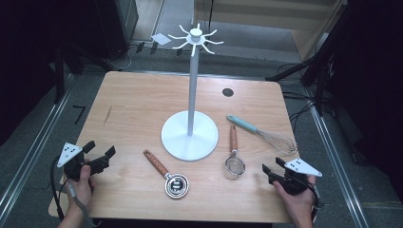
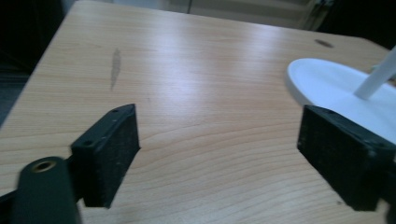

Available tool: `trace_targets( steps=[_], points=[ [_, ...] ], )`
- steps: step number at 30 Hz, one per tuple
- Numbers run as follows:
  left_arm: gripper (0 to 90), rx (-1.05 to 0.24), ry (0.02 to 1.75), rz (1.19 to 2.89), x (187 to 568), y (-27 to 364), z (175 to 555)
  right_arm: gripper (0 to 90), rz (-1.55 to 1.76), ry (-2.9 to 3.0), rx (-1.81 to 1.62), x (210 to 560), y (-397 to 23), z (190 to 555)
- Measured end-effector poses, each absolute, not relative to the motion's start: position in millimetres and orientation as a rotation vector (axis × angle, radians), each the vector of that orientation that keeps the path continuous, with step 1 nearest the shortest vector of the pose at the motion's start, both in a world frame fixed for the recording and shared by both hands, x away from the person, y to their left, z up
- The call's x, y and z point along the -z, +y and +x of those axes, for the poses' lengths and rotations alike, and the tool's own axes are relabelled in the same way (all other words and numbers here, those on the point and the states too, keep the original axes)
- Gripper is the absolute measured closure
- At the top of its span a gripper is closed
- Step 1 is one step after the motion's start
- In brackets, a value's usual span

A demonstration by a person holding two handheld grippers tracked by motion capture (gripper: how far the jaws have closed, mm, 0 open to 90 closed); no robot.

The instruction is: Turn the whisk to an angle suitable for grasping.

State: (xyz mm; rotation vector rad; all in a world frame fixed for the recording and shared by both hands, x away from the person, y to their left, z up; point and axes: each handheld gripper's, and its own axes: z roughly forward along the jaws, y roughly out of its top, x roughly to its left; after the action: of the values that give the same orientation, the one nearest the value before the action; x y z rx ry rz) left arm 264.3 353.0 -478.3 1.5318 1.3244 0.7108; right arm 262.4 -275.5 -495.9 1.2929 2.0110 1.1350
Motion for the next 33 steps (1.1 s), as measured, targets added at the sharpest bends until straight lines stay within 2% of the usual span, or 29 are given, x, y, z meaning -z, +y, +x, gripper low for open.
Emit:
trace_targets(
  steps=[3,4,9,10,15,17,21,25,33],
  points=[
    [14.0,-0.715,1.312,1.541,478,353,263,43.3,1.272,2.010,-1.126,492,-276,265],
    [14.0,-0.713,1.302,1.543,478,353,263,47.2,1.258,2.039,-1.148,487,-278,270],
    [13.9,-0.704,1.297,1.534,479,353,262,50.6,1.172,2.104,-1.131,480,-275,282],
    [13.9,-0.703,1.302,1.530,479,353,263,47.8,1.148,2.109,-1.058,476,-272,287],
    [14.0,-0.707,1.311,1.539,479,352,264,48.1,1.144,2.165,-1.002,466,-268,296],
    [14.0,-0.710,1.308,1.544,479,352,265,40.5,1.141,2.203,-0.967,461,-265,301],
    [14.0,-0.706,1.303,1.542,479,352,264,42.0,1.075,2.280,-0.892,452,-259,310],
    [14.0,-0.698,1.301,1.528,479,354,263,38.9,1.057,2.332,-0.827,446,-254,326],
    [14.0,-0.676,1.300,1.539,479,356,266,39.0,1.002,2.409,-0.725,446,-239,348]
  ],
)
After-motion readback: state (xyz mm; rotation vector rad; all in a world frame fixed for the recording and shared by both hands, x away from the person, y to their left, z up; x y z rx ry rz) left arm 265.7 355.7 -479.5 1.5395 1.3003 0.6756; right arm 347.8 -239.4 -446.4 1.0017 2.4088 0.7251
